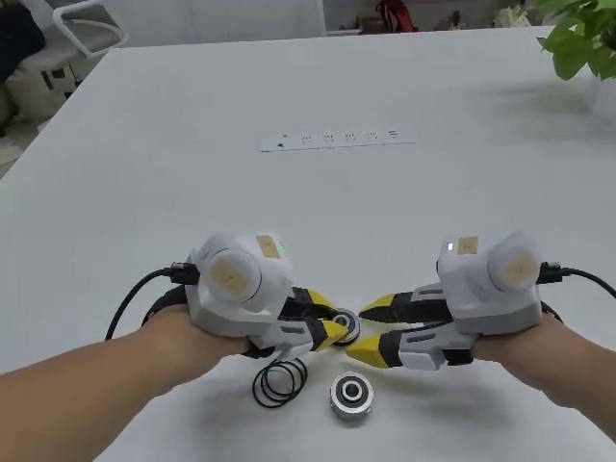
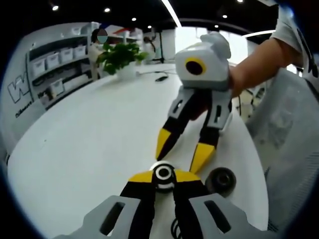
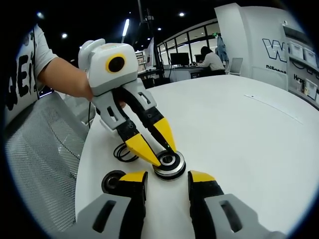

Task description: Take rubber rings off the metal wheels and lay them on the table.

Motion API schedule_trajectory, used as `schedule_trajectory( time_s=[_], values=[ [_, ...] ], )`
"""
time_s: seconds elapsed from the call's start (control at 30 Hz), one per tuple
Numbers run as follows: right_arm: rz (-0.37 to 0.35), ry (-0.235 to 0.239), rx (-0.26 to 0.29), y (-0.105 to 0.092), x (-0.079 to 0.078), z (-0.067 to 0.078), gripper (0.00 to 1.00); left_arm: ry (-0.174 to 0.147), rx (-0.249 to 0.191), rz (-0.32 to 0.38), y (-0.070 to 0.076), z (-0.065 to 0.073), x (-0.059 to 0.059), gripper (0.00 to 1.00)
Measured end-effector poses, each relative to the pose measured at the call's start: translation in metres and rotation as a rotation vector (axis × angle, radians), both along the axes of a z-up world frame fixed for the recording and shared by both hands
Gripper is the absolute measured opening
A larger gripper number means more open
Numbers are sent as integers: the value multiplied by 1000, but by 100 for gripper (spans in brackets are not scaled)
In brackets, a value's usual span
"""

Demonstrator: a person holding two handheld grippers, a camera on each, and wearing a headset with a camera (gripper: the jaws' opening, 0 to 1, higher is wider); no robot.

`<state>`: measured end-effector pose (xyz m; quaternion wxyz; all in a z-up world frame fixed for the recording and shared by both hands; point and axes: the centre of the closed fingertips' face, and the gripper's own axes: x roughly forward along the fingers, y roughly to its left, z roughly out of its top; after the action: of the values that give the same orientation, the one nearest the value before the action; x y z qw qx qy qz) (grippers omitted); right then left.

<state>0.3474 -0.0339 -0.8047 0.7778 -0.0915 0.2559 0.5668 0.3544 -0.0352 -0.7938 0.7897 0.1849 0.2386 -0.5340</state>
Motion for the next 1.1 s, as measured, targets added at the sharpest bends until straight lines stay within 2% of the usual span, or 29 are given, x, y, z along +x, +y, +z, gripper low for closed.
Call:
schedule_trajectory(
  time_s=[1.1],
  values=[
    [-33,36,32,2,3,0,21,-2,-1,12,1,0,0,13]
  ],
)
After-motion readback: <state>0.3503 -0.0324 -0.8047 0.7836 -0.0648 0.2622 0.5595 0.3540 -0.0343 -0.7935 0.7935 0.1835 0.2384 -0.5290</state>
